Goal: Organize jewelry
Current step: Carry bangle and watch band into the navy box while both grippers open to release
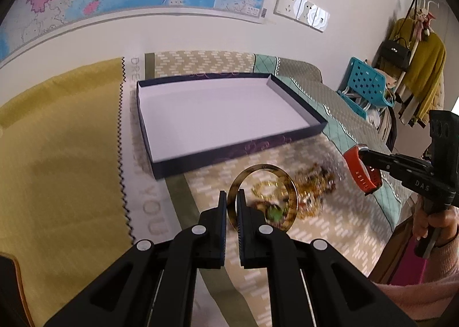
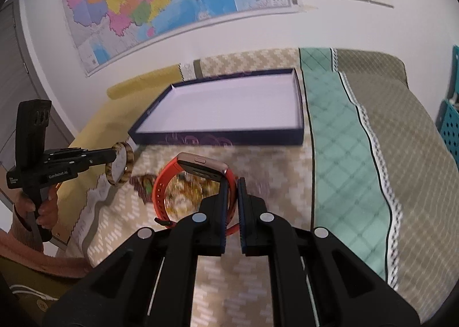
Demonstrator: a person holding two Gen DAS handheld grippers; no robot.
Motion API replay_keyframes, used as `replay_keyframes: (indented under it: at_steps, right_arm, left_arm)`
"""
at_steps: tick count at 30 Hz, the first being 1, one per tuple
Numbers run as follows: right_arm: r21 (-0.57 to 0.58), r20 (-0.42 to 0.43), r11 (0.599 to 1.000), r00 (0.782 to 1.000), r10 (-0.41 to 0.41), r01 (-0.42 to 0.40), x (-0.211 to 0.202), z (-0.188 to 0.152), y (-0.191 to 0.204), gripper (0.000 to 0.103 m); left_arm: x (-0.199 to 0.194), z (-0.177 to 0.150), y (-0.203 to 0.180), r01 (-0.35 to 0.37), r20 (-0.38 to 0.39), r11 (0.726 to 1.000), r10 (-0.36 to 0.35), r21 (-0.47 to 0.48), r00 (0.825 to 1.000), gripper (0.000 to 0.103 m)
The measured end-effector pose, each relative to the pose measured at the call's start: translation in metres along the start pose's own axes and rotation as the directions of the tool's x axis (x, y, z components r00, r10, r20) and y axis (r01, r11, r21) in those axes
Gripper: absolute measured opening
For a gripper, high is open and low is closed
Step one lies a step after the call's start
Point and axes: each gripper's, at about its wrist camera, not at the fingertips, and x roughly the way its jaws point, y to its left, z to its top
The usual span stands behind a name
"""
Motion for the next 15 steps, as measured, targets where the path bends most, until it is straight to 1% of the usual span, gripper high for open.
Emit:
replay_keyframes:
  at_steps: [3, 7, 12, 15]
  right_arm:
    - [-0.022, 0.009, 1.0, 1.0, -0.005, 0.005, 0.009, 0.019, -0.003, 0.007]
    - [-0.052, 0.017, 0.998, 1.0, -0.021, 0.022, 0.028, 0.048, -0.01, 0.007]
    - [-0.067, -0.003, 0.996, 0.998, -0.06, 0.06, 0.068, 0.083, -0.025, 0.007]
    - [-0.067, -0.023, 0.995, 0.997, -0.073, 0.071, 0.093, 0.099, -0.031, 0.007]
  left_arm:
    - [0.001, 0.016, 0.006, 0.005, 0.015, 1.0, -0.005, -0.015, 1.0, 0.005]
    - [0.009, 0.042, 0.016, -0.02, 0.039, 0.999, 0.022, -0.031, 0.999, 0.005]
    - [0.029, 0.076, 0.029, -0.066, 0.049, 0.996, 0.069, -0.059, 0.996, 0.005]
    - [0.047, 0.093, 0.037, -0.077, 0.042, 0.994, 0.08, -0.073, 0.996, 0.005]
